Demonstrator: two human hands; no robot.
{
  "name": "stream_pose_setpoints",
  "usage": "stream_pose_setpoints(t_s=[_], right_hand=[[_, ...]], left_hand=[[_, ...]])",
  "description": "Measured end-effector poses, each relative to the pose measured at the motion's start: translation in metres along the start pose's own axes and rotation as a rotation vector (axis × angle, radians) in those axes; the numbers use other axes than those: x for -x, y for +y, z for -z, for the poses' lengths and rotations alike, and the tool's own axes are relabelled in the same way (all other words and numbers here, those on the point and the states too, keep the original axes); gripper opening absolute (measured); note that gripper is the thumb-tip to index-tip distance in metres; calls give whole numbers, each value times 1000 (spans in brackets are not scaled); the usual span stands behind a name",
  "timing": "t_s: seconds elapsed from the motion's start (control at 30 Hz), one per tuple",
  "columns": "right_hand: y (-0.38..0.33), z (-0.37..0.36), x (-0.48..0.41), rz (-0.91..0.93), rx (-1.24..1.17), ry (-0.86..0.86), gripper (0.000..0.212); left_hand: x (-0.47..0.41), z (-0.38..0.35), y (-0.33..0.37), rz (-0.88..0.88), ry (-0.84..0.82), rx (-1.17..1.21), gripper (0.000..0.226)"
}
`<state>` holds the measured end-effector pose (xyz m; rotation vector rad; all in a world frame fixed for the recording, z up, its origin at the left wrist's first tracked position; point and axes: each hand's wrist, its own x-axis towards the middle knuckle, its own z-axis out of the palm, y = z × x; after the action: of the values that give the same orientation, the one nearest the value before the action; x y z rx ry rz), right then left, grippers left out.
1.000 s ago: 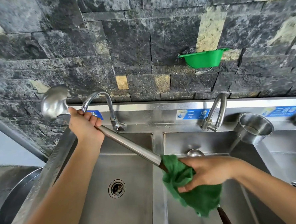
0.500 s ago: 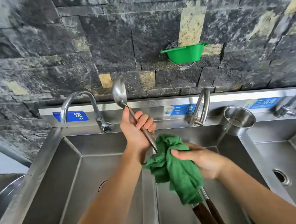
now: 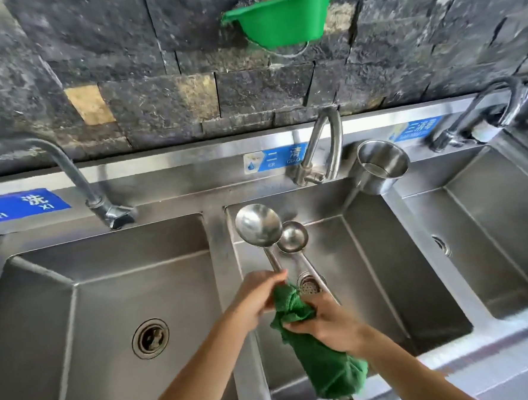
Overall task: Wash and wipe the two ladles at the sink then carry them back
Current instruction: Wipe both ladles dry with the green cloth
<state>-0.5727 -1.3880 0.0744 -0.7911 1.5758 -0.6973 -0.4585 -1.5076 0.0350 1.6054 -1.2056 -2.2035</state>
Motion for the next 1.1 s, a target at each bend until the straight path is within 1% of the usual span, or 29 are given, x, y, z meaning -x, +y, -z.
stream_pose_setpoints(t_s=[0.03,0.07,0.13,0.17,0.27,0.43,0.57,0.67,0.83,0.97,1.1], right_hand=[[10,-2,-9,-46,4,5,36],[21,-5,-18,-80,21,7,34],[33,-10,-33,-130,75,34,23],[39,-12,-40,-156,94,44,19],[56,-12,-64,-212,138,41,19],[83,-5,-104,-265,193,5,25],[100,3,-132,-261,231,-5,29],[119,4,-151,-255,241,-18,30],[142,3,-174,-224,245,3,26],[152,8,-194,-194,266,-22,23],[163,10,-208,-167,318,-41,21]], left_hand=[[-7,-1,-7,11,24,-53,23],[-18,-1,-14,25,55,-123,21],[-34,-3,-23,66,85,-227,19],[-44,-4,-28,95,90,-240,19],[-72,-6,-42,164,123,-209,19],[-115,-11,-63,177,182,-115,11],[-141,-15,-71,192,261,-42,4],[-160,-19,-81,234,335,7,4],[-197,-20,-103,248,407,7,23],[-217,-20,-111,212,451,21,15],[-231,-20,-123,184,449,64,18]])
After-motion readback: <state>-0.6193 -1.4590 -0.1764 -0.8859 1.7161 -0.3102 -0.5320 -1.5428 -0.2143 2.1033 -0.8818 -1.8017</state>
